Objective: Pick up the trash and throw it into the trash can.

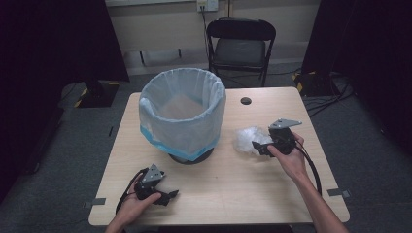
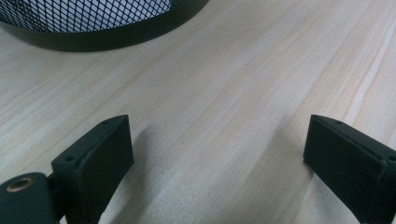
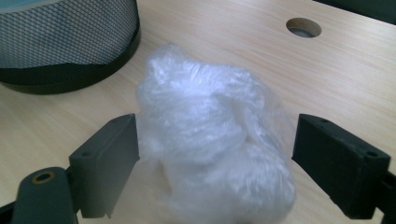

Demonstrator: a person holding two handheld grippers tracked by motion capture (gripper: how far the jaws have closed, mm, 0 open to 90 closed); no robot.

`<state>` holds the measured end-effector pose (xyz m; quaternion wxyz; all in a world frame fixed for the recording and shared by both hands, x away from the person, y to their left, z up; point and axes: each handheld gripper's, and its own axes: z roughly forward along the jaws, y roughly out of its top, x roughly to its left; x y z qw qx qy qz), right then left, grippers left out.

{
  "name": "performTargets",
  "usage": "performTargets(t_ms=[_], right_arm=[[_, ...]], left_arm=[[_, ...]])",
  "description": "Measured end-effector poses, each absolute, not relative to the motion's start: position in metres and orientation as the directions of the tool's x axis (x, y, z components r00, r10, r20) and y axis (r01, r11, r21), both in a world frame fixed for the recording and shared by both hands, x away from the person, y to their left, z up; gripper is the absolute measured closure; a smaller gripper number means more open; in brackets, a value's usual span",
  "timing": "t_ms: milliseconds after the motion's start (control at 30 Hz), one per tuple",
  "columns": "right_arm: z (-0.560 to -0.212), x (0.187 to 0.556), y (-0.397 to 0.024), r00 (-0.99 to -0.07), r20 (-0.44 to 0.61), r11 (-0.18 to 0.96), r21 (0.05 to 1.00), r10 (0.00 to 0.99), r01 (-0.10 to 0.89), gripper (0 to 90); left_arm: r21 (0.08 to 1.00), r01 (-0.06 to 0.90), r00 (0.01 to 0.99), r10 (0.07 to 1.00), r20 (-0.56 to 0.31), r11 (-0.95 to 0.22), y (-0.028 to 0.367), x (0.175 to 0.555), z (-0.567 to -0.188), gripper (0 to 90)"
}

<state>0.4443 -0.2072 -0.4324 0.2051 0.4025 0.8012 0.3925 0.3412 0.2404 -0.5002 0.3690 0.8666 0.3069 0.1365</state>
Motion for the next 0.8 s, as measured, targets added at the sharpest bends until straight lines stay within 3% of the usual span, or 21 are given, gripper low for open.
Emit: performTargets(t_ms=[233, 300, 567, 800], right_arm=[[-0.445, 0.463, -0.196, -0.613, -0.008, 0.395, 0.772, 0.79, 0.499, 14.1], [-0.455, 0.468, -0.191, -0.616, -0.013, 0.415, 0.751, 0.787, 0.514, 18.2], [-0.472, 0.473, -0.19, -0.623, 0.016, 0.426, 0.717, 0.782, 0.552, 13.5], [-0.481, 0.474, -0.187, -0.633, 0.015, 0.448, 0.694, 0.774, 0.564, 14.6]], left_arm=[[0.723, 0.431, 0.774, 0.633, 0.01, -0.539, 0.24, 0.341, -0.5, 7.6], [0.723, 0.431, 0.774, 0.633, 0.011, -0.539, 0.24, 0.341, -0.5, 7.6], [0.723, 0.43, 0.774, 0.633, 0.012, -0.54, 0.24, 0.341, -0.5, 7.7], [0.723, 0.43, 0.774, 0.633, 0.013, -0.541, 0.24, 0.341, -0.5, 7.6]])
